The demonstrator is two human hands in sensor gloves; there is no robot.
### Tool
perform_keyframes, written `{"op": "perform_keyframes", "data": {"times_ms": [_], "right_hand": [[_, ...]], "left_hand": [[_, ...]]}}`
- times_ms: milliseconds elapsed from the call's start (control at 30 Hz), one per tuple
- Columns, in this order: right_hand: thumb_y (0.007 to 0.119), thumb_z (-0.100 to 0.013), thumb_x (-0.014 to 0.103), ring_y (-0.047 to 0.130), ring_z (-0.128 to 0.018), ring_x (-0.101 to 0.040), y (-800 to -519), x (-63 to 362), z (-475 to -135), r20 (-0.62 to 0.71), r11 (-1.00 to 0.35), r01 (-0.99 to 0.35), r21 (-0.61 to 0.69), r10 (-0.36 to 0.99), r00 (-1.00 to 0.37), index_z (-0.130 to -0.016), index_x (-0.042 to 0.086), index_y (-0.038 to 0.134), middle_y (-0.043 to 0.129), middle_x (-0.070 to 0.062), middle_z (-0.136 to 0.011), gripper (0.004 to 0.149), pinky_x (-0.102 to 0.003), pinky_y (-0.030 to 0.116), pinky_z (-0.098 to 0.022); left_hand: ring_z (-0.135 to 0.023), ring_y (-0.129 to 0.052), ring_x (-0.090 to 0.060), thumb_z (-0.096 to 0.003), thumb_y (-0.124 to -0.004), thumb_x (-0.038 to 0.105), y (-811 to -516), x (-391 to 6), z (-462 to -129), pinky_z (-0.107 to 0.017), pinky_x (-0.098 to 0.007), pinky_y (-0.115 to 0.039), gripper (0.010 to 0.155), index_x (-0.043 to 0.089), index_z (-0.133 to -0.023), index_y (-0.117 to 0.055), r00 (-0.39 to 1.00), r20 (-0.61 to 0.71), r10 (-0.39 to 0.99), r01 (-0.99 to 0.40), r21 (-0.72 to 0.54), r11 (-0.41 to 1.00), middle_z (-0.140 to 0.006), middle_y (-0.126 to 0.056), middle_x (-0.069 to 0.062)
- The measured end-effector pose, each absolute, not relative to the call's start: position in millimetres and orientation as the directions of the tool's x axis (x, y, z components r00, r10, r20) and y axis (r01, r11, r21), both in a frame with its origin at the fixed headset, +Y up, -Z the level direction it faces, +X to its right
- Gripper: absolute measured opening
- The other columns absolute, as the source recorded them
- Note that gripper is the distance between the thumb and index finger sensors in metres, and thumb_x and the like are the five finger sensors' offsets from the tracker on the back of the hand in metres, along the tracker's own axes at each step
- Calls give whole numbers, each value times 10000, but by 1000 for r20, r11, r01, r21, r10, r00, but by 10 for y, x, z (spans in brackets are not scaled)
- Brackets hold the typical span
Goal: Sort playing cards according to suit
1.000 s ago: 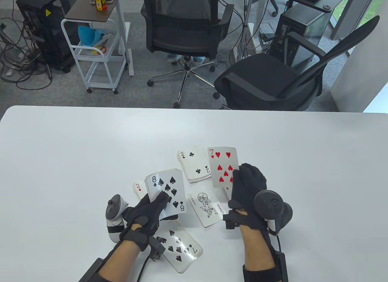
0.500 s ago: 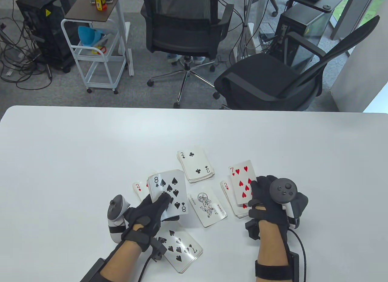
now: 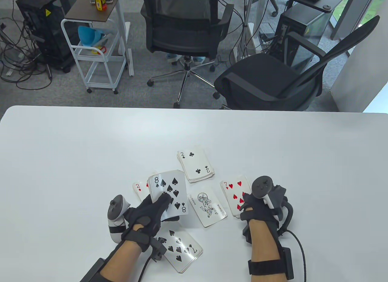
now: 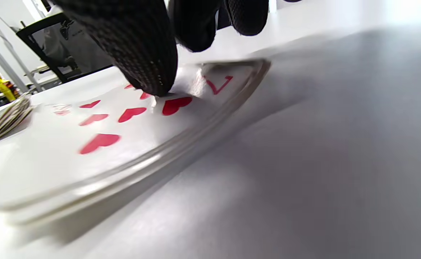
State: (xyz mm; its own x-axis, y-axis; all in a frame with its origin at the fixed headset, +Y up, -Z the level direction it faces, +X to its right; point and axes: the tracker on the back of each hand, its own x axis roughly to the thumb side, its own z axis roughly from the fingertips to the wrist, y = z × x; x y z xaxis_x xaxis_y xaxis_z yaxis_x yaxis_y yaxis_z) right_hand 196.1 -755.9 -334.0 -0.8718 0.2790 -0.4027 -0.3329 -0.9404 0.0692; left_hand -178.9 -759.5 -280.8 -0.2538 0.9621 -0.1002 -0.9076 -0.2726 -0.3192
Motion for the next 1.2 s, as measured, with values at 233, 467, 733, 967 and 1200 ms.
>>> {"op": "perform_keyframes", "data": {"times_ms": [233, 467, 733, 967, 1200], "right_hand": [[851, -575, 385, 227, -1029, -548, -7363, 1877, -3267, -289, -908, -412, -80, 417, -862, -924, 79, 673, 406, -264, -1119, 497, -755, 257, -656], [773, -592, 451, 234, -1027, -550, -7317, 1633, -3230, -172, -882, -462, -93, 471, -865, -932, 82, 692, 405, -272, -1124, 508, -750, 265, -654], [733, -589, 474, 293, -1031, -543, -7112, 1332, -3123, 91, -774, -602, -196, 597, -797, -907, 96, 747, 486, -253, -1110, 494, -749, 283, -656], [731, -586, 483, 365, -1028, -540, -6958, 1072, -2990, 264, -684, -702, -198, 653, -710, -882, 98, 776, 548, -236, -1096, 488, -744, 324, -665], [739, -577, 520, 395, -1026, -543, -6941, 741, -2891, 349, -652, -753, -83, 689, -635, -912, 96, 744, 561, -232, -1093, 540, -745, 338, -668]], "left_hand": [[-813, -970, -281, -582, -790, 504, -7600, -1779, -2804, -517, -405, -924, 521, 265, -1030, -676, -253, -105, 962, -906, -322, -273, -979, -856, 16], [-815, -968, -282, -584, -781, 508, -7607, -1779, -2798, -518, -406, -923, 525, 262, -1034, -670, -244, -111, 963, -909, -321, -267, -981, -853, 12], [-816, -966, -284, -585, -776, 507, -7607, -1812, -2809, -520, -407, -921, 525, 259, -1035, -664, -242, -111, 964, -914, -308, -265, -984, -847, 8], [-814, -969, -283, -583, -787, 491, -7622, -1801, -2810, -517, -408, -924, 524, 256, -1035, -664, -223, -111, 968, -918, -312, -247, -981, -850, 6], [-800, -986, -271, -575, -830, 456, -7633, -1782, -2809, -506, -394, -937, 517, 260, -1028, -675, -188, -124, 974, -918, -330, -220, -969, -864, 14]]}}
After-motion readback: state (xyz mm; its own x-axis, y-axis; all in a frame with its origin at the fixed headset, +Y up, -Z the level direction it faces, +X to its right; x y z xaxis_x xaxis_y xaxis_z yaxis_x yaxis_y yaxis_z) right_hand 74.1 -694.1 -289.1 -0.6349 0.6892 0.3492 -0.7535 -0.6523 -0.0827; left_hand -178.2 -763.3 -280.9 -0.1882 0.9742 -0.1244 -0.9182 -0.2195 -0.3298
